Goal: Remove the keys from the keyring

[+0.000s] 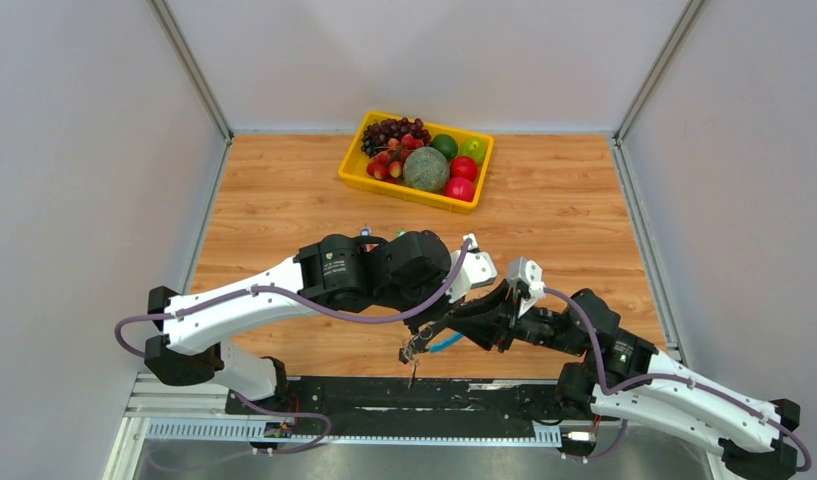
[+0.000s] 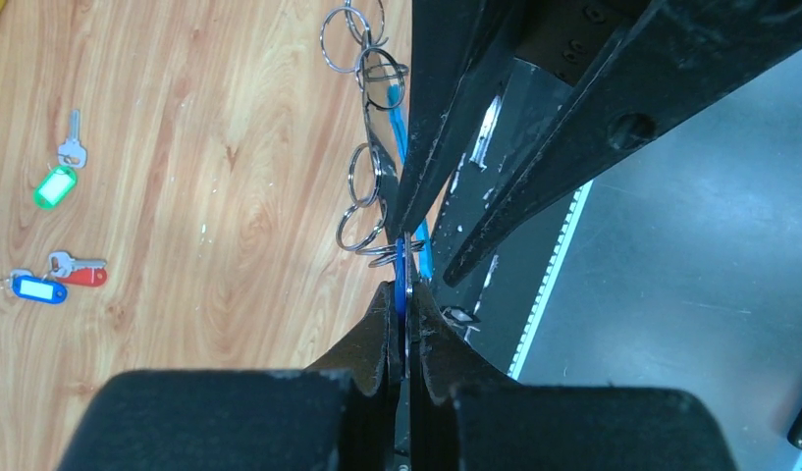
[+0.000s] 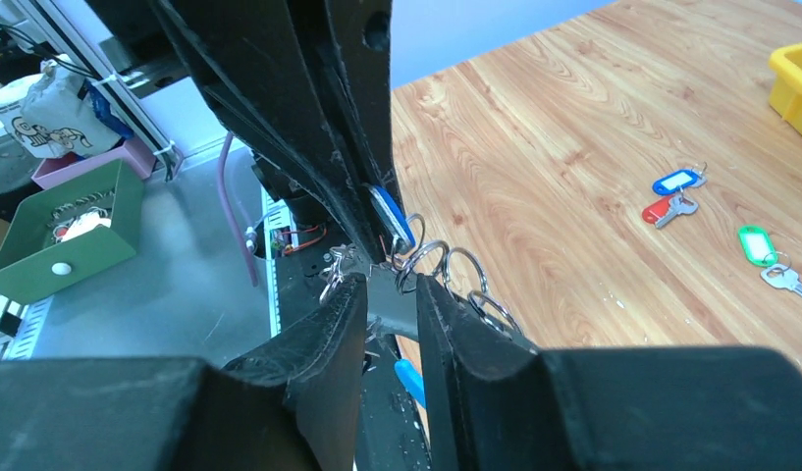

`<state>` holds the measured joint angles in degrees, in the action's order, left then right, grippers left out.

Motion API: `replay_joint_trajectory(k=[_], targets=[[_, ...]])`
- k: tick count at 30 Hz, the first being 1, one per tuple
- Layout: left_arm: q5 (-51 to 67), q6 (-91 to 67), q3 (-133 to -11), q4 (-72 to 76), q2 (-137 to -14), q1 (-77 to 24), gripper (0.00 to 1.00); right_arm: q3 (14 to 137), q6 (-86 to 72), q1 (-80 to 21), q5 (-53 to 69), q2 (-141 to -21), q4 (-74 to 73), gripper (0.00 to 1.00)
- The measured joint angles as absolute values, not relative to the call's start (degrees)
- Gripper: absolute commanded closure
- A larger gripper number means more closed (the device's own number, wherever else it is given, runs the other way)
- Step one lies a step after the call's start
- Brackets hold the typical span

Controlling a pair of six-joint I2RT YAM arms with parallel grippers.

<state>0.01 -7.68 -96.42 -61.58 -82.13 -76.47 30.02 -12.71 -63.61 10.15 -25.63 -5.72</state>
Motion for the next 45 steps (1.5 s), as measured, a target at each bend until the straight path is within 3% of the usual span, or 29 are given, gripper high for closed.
replay_joint_trajectory(k=[5, 13, 20, 45], targets=[[0.6, -7.9, -96.4, -61.5, -82.1, -76.5, 1.00, 30.0, -12.5, -63.6, 10.8, -25.0, -5.1, 0.70], [2.5, -8.1, -96.4, -61.5, -82.1, -76.5, 1.00, 30.0, -12.1, -63.6, 11.0, -25.8, -5.0, 0.81], [2.8, -8.4, -96.4, -61.5, -82.1, -76.4, 1.00, 30.0, -11.8, -63.6, 11.0, -25.7, -4.8, 1.00], [6.3, -13.2, -93.7, -58.9, -81.0, -71.0, 1.00, 29.8, -11.8, -63.7, 10.9, -20.0, -7.2, 1.00]])
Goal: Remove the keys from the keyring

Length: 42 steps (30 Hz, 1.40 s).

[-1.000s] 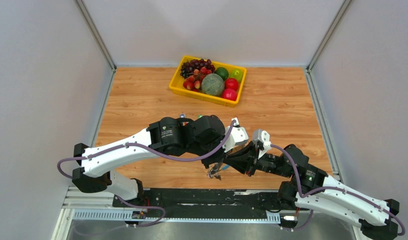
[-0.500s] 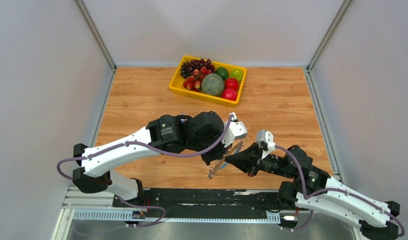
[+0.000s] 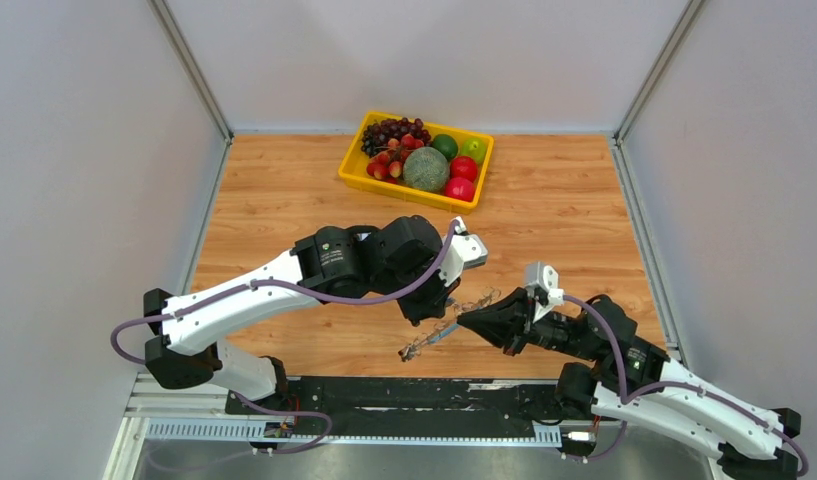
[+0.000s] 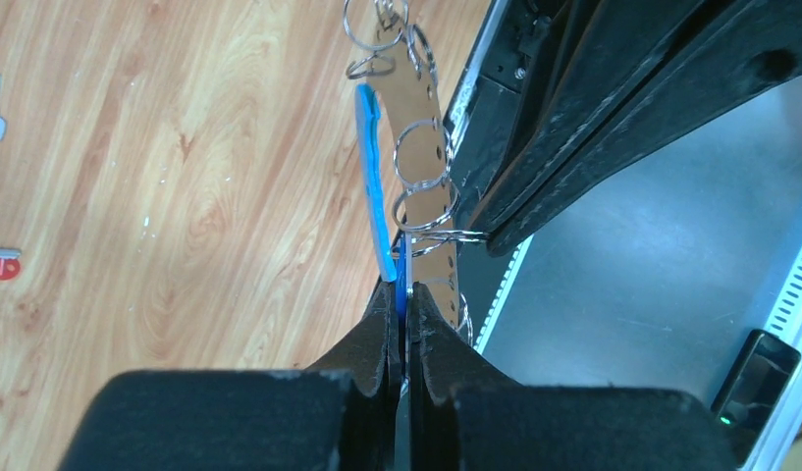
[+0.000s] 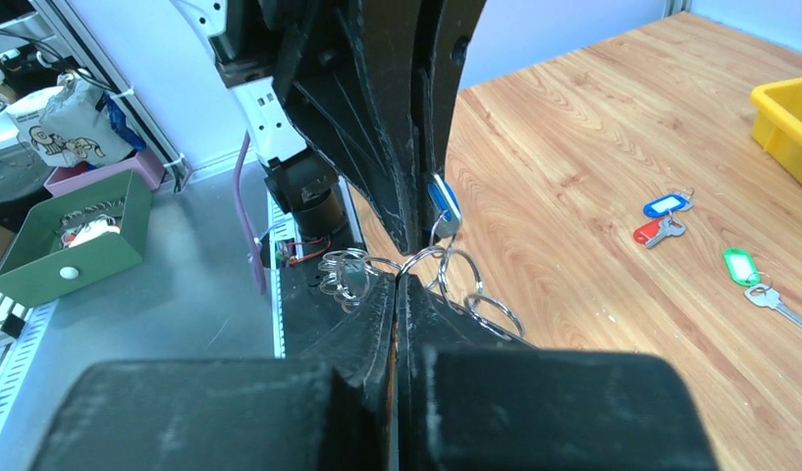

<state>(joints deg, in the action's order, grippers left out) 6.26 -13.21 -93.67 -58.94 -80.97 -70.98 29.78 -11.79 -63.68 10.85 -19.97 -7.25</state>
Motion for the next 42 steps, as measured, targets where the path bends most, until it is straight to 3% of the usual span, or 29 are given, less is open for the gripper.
replay_joint_trajectory(k=[5, 9, 11, 23, 42], targets=[[8.4, -13.8, -91.0, -57.2, -80.9, -70.2, 1.00, 29.3, -11.4, -63.7, 10.0, -17.5, -7.4, 0.98], [9.4, -13.8, -90.1, -57.3, -81.0, -70.1, 1.00, 29.2, -10.8, -63.7, 9.7, -16.4, -7.3, 0.73], [9.3, -13.8, -90.1, -57.5, -81.0, -70.0, 1.00, 29.2, -10.8, -63.7, 9.6, -16.0, -7.1, 0.69], [8.7, -13.8, -91.7, -58.3, -81.0, -70.0, 1.00, 28.9, -12.2, -63.7, 8.8, -14.8, -7.0, 0.72], [8.6, -13.8, -91.8, -59.0, -81.0, -69.9, 1.00, 28.9, -14.2, -63.7, 20.1, -21.1, -7.0, 0.67]])
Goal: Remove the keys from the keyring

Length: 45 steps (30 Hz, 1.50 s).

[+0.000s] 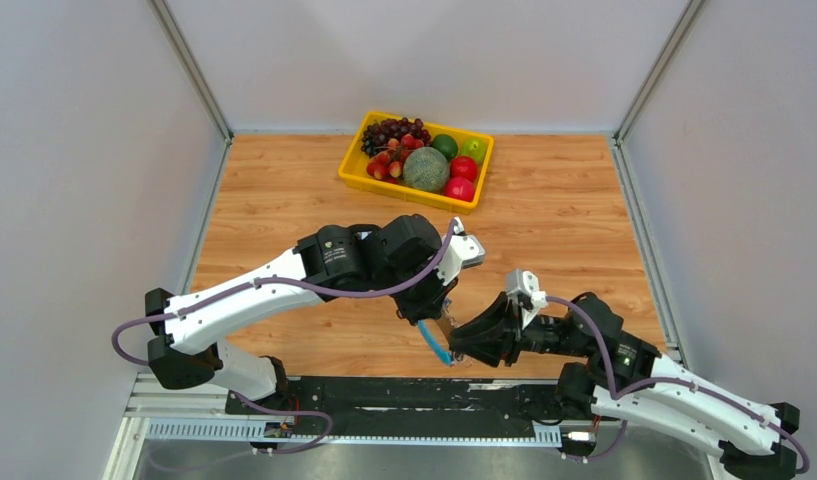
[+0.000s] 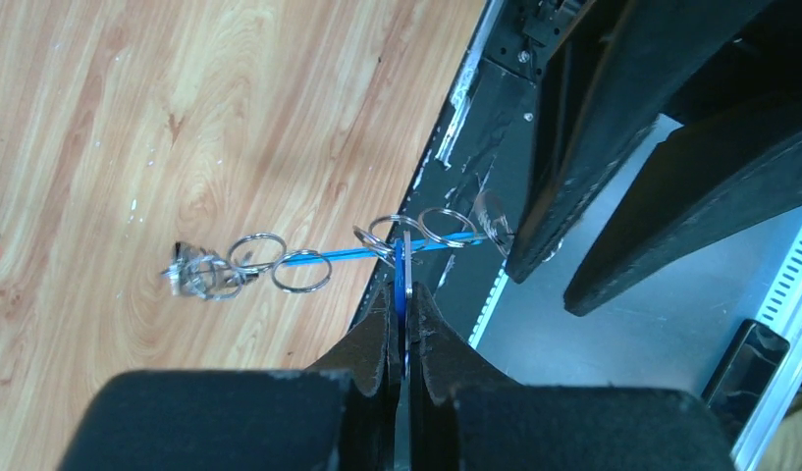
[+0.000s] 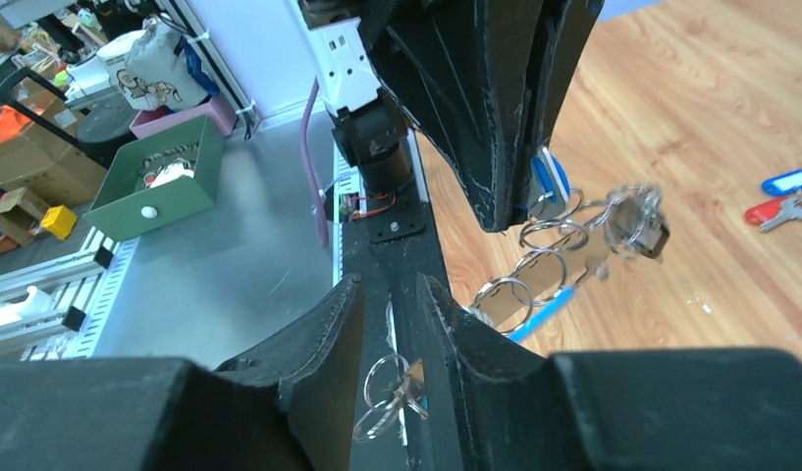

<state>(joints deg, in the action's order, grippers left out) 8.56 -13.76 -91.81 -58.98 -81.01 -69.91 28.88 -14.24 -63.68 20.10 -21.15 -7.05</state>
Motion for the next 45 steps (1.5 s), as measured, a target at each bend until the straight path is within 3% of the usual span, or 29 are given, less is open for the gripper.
replay_joint_trajectory(k=[14, 25, 40, 45], targets=[[8.4, -12.5, -92.4, -59.2, -81.0, -69.8, 1.00, 29.4, -16.5, -63.7, 8.0, -26.4, -12.3, 0.52], [10.0, -12.1, -93.0, -59.3, -78.5, -69.8, 1.00, 29.4, -14.6, -63.7, 6.6, -18.3, -11.5, 0.51], [11.6, -12.1, -93.1, -58.6, -79.2, -69.8, 1.00, 27.9, -11.3, -63.7, 9.1, -20.4, -2.6, 0.54], [11.9, -12.2, -93.1, -58.4, -79.4, -69.8, 1.00, 27.9, -10.3, -63.7, 9.1, -20.6, -1.4, 0.51]])
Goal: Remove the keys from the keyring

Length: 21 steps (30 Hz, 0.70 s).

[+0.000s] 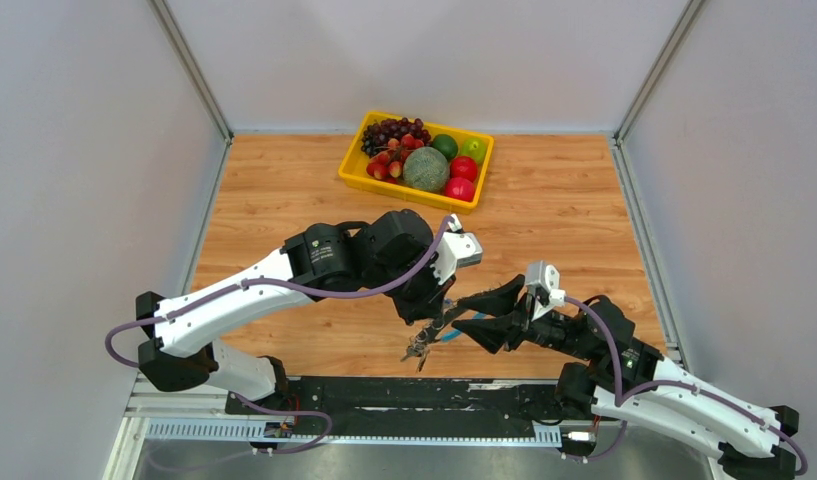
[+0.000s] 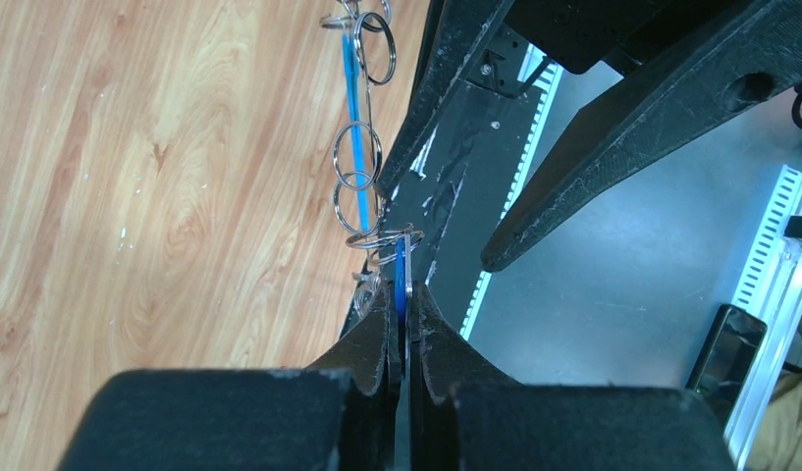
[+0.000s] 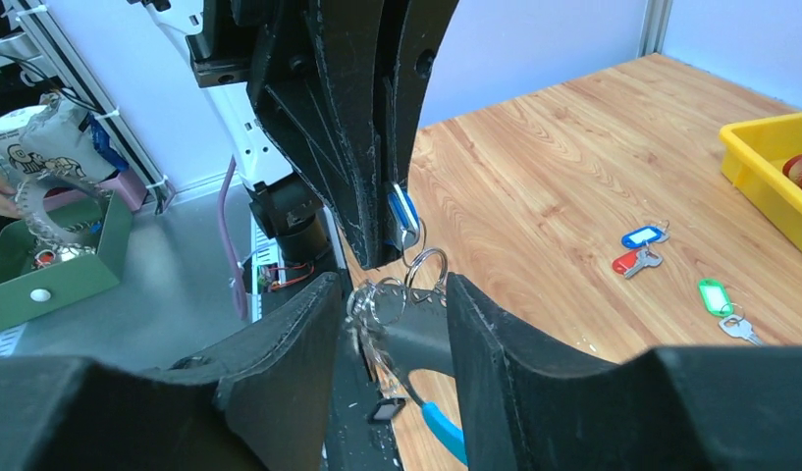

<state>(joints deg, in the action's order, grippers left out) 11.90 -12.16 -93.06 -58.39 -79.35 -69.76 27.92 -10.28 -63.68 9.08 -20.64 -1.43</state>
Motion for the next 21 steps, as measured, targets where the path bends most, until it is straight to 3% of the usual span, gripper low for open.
replay_joint_trajectory(k=[12, 18, 21], targets=[[12.6, -12.3, -93.1, -58.5, -80.1, -69.7, 1.00, 27.9, -8.3, -63.7, 8.4, -23.6, 0.1, 0.52], [12.3, -12.2, -93.1, -58.6, -80.2, -69.6, 1.00, 27.9, -7.6, -63.8, 7.6, -25.8, 0.7, 0.66], [12.1, -12.2, -93.1, -58.8, -80.2, -69.4, 1.00, 27.9, -7.1, -63.9, 7.4, -25.9, 0.7, 0.81]])
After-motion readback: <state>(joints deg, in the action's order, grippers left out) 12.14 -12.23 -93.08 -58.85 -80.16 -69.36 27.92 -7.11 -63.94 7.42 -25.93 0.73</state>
